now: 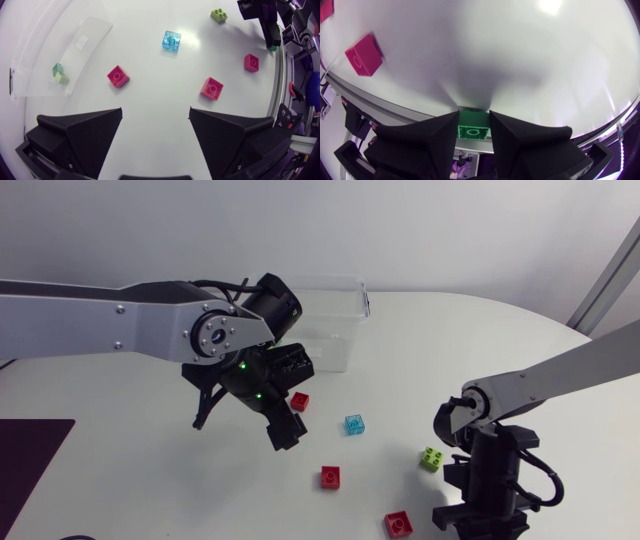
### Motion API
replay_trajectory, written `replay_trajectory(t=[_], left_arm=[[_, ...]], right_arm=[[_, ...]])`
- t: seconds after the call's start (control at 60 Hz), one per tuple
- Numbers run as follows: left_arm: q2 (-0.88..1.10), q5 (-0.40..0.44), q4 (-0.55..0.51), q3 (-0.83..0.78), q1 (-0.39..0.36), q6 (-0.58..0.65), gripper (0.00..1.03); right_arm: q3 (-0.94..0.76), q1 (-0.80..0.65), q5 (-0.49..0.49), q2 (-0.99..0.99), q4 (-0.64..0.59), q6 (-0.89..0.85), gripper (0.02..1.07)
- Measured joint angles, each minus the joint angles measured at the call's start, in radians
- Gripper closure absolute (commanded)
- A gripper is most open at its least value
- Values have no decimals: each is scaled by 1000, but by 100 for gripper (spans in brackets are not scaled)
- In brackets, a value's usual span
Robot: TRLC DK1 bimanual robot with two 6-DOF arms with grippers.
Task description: Place the duplo bricks in the container
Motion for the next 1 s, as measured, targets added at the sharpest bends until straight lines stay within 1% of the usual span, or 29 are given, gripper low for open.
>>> replay_trajectory(t=[0.217, 0.433, 0.617, 0.8, 0.883, 1.0], left_arm=[[-5, 0, 0, 0, 0, 0, 10], [-10, -6, 0, -23, -9, 0, 10], [-11, -8, 0, -58, -62, 0, 10], [-11, -7, 20, -98, -135, 16, 10], [-11, -7, 59, -118, -167, 24, 10], [5, -7, 132, -146, -195, 59, 10]], right_arm=[[13, -6, 1, -79, -16, 0, 102], [120, -32, 11, -163, -56, 0, 102], [245, -7, 11, -253, -64, 0, 102], [366, -4, 4, -297, -55, 0, 102], [428, -4, 3, -309, -38, 0, 102], [524, -5, -13, -324, -37, 0, 102]])
